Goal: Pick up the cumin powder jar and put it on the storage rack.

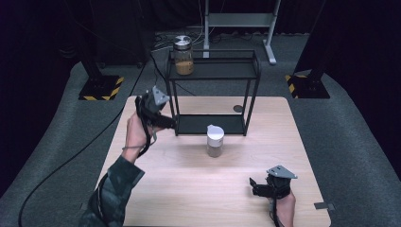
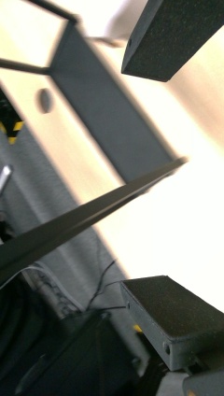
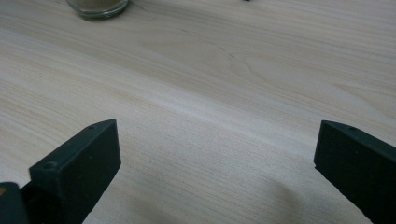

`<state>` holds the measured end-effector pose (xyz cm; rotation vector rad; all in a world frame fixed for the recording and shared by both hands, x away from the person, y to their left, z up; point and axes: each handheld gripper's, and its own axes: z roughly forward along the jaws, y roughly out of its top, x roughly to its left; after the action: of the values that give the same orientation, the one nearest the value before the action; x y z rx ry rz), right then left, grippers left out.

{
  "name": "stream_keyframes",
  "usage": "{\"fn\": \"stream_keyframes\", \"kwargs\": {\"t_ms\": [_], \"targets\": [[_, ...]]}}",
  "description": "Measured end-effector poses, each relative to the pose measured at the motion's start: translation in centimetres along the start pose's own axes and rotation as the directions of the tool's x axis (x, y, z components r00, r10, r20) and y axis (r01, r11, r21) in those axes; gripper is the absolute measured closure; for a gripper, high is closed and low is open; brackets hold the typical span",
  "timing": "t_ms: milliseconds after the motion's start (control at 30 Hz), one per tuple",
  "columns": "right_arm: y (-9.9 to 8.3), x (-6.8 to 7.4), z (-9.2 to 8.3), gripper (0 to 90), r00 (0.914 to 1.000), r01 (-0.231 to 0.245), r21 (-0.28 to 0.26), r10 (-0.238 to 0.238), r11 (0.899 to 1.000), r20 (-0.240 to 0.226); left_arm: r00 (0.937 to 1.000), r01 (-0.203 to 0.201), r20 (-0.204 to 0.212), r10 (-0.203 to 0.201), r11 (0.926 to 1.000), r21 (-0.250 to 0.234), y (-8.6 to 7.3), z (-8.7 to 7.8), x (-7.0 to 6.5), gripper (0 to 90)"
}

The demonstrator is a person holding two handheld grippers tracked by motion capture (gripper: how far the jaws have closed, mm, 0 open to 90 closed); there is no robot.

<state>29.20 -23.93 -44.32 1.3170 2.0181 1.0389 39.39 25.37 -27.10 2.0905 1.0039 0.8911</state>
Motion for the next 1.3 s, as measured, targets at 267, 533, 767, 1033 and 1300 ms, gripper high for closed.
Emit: {"fn": "stream_keyframes", "kwargs": {"t_ms": [267,533,767,1033,1300], "targets": [[0.0,0.1,0.0,0.0,1.0,0.007,0.001,-0.007,1.0,0.005,0.9988,0.043,-0.025,-0.041,0.9939,0.101,-8.7,1.6,-3.4,0.0],[0.2,0.4,0.1,0.0,0.9997,0.021,0.014,-0.021,1.0,0.011,0.9783,0.206,-0.021,-0.206,0.9606,0.187,-14.6,2.7,-4.4,0.0],[0.4,0.7,0.2,0.0,0.9992,0.032,0.022,-0.032,0.999,0.024,0.964,0.266,-0.033,-0.264,0.9503,0.162,-16.6,2.7,-4.8,0.0],[0.5,0.9,0.3,0.0,0.9989,0.034,0.028,-0.035,0.999,0.031,0.9424,0.326,0.026,-0.333,0.933,0.152,-17.6,3.0,-3.4,0.0],[0.6,1.1,0.3,0.0,0.9985,0.037,0.034,-0.038,0.999,0.04,0.9425,0.326,0.026,-0.333,0.9331,0.152,-17.6,3.1,-3.2,0.0]]}}
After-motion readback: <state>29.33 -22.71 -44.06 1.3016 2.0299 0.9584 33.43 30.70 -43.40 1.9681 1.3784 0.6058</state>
